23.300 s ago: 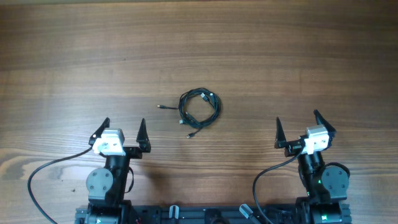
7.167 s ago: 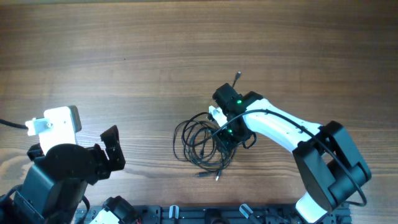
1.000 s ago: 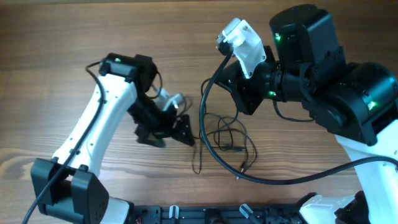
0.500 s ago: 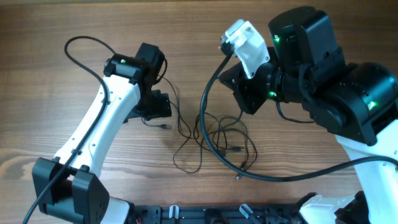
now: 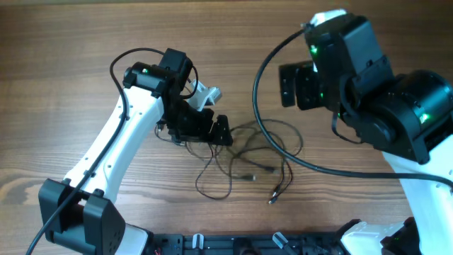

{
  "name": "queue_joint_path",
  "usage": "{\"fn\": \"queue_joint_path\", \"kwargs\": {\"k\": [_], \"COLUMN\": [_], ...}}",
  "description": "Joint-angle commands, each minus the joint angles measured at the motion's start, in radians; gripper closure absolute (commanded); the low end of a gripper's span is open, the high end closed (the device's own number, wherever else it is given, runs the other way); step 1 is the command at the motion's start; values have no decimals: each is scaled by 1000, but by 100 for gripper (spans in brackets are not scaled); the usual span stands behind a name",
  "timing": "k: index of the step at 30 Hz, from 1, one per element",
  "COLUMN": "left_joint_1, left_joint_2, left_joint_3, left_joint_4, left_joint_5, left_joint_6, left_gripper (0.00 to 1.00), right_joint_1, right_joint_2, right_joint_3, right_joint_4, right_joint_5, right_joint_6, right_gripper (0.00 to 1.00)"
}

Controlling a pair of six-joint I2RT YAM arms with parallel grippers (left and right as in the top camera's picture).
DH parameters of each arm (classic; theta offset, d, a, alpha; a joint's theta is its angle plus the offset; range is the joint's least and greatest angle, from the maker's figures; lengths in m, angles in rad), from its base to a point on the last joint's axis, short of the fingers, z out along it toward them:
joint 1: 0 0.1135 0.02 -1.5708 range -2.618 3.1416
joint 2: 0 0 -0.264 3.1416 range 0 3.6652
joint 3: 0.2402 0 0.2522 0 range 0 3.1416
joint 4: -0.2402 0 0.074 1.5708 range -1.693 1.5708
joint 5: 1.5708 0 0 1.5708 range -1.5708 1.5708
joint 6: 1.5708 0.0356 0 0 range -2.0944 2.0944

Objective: Untangle cables

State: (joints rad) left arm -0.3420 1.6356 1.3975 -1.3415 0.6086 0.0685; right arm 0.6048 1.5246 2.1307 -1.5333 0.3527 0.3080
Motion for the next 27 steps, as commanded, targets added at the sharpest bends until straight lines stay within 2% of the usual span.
{"fn": "queue_joint_path", "kwargs": {"k": [1,2,3,4,6,7,11,15,16,17,19,20,21,23,25,27], "left_joint_1": [1,3,7,15,40,61,195,347,382,419,466,475,483,485,484,484], "left_joint_2": [-1,-1,-1,-1,-1,-1,-13,-20,-20,-20,-20,-20,-20,-20,-20,-20], "left_joint_3": [-4,-4,-4,-4,-4,-4,-4,-4,-4,-4,-4,-4,-4,-4,-4,-5], "left_joint_4": [11,22,34,55,80,93,148,140,127,114,103,100,96,96,92,83], "left_joint_5": [-18,-68,-121,-237,-418,-451,-452,-435,-435,-436,-435,-439,-439,-439,-439,-438], "left_joint_6": [27,-9,-66,-186,-361,-409,-510,-491,-476,-456,-412,-411,-408,-382,-357,-352], "left_gripper": [7,9,9,8,7,7,6,4,4,4,4,4,3,3,2,0], "right_joint_1": [-3,-3,-3,-3,-3,-3,-3,-3,-3,-3,-2,-2,-2,-2,-1,8], "right_joint_2": [45,51,56,59,67,76,108,123,123,123,124,123,123,123,123,123], "right_joint_3": [6,-18,-31,-65,-126,-165,-303,-452,-502,-547,-630,-667,-712,-763,-810,-862], "right_joint_4": [-76,-75,-75,-75,-70,-59,21,203,287,362,463,503,541,552,555,572], "right_joint_5": [-107,-279,-356,-457,-461,-431,-415,-465,-507,-528,-530,-530,-530,-530,-538,-537], "right_joint_6": [10,-86,-121,-171,-192,-217,-314,-313,-246,-120,221,366,595,864,1019,1056], "right_gripper": [0,0,0,0,0,0,0,2,10,18,19,18,12,2,0,0]}}
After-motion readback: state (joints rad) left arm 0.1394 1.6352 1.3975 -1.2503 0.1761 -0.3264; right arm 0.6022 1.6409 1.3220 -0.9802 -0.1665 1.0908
